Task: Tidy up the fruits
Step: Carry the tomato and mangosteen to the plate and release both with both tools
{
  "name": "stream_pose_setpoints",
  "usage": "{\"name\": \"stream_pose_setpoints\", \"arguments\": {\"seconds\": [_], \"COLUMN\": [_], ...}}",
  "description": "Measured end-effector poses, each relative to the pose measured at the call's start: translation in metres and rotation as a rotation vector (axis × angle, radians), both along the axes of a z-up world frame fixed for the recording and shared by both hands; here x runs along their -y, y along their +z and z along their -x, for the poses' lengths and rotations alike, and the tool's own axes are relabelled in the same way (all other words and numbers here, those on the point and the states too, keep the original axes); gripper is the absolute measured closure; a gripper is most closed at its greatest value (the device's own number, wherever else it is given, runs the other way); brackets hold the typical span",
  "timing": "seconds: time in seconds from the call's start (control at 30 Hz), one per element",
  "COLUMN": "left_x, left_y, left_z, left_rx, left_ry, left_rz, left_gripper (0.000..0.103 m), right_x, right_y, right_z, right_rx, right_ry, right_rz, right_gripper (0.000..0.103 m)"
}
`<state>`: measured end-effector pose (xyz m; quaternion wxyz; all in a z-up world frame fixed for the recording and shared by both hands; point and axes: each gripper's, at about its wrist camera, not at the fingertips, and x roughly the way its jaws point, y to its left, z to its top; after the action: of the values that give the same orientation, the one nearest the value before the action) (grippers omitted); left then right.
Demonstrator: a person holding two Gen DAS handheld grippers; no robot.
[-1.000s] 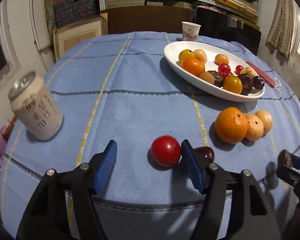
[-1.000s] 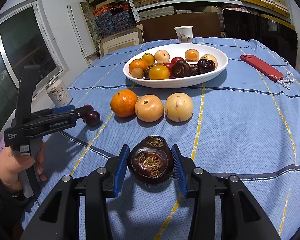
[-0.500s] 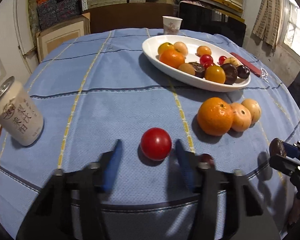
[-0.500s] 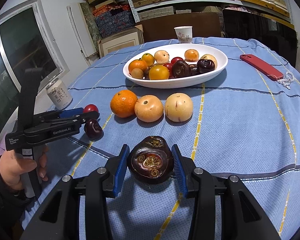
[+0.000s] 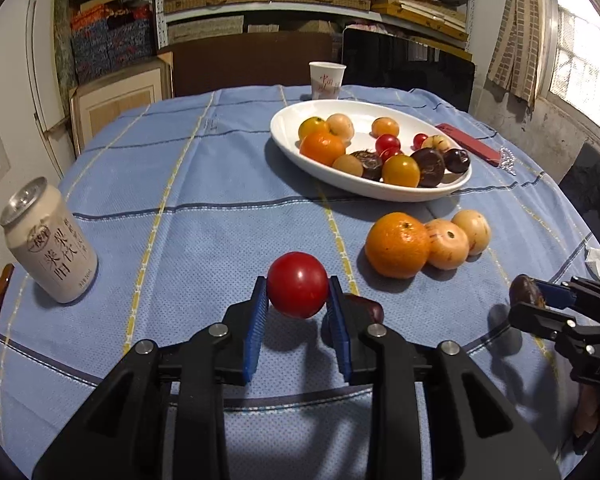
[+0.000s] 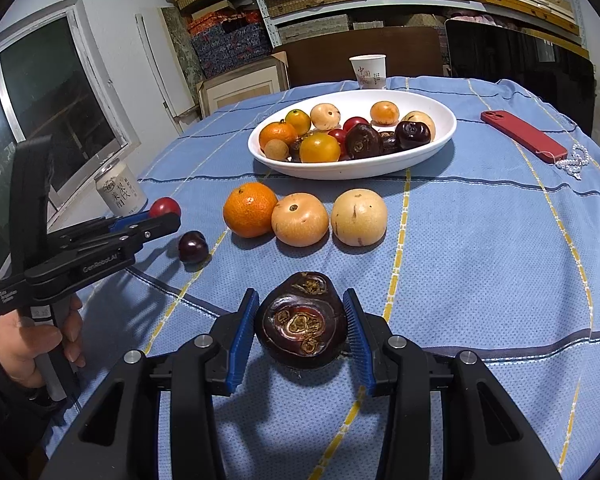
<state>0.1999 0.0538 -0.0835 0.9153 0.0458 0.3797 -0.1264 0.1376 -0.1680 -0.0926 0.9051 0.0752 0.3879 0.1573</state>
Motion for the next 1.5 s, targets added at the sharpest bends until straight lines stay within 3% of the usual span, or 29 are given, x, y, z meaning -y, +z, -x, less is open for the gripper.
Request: {"name": "stream_pose_setpoints", "arguments": {"seconds": [0.33, 0.5, 0.63, 0.8, 1.0, 1.13, 1.3, 1.5], "left_x": [-0.012, -0.001, 0.020, 0.045, 0.071, 0.085, 0.090, 0.088], "left_y": [0.022, 0.057, 0.077, 0.079, 0.064, 0.058, 0.033, 0.017], "left_z": [0.026, 0.031, 0.010, -0.036, -0.111, -0.145, -0.178, -0.187], "left_rx": [0.046, 0.112, 0.120, 0.099, 0.078, 0.067, 0.008, -0.014], "left_ry": [0.015, -0.006, -0.028, -0.034, -0.002, 0.006, 0.033, 0.024], "left_rz": [0.058, 0.070, 0.094, 0.122, 0.097, 0.097, 0.097, 0.097], "left_gripper": [0.074, 0.074, 0.074, 0.074, 0.074, 0.074, 0.074, 0.073], "right_x": [0.004, 0.016, 0.025, 0.034, 0.052, 0.048, 0.042, 0.039], "right_y": [0.013, 0.058, 0.091, 0.110, 0.097, 0.083, 0.064, 0.046], "right_z": [0.009, 0.022, 0.012, -0.037, -0.118, -0.154, -0.181, -0.192], "right_rx": [0.055, 0.223, 0.307, 0.323, 0.254, 0.242, 0.194, 0.149], "right_ry": [-0.020, -0.101, -0.141, -0.179, -0.254, -0.238, -0.214, -0.192], "right_rz": [-0.010, 0.033, 0.068, 0.074, 0.051, 0.089, 0.107, 0.092], "right_gripper": [0.059, 0.060, 0.060, 0.060, 0.060, 0.060, 0.060, 0.059]}}
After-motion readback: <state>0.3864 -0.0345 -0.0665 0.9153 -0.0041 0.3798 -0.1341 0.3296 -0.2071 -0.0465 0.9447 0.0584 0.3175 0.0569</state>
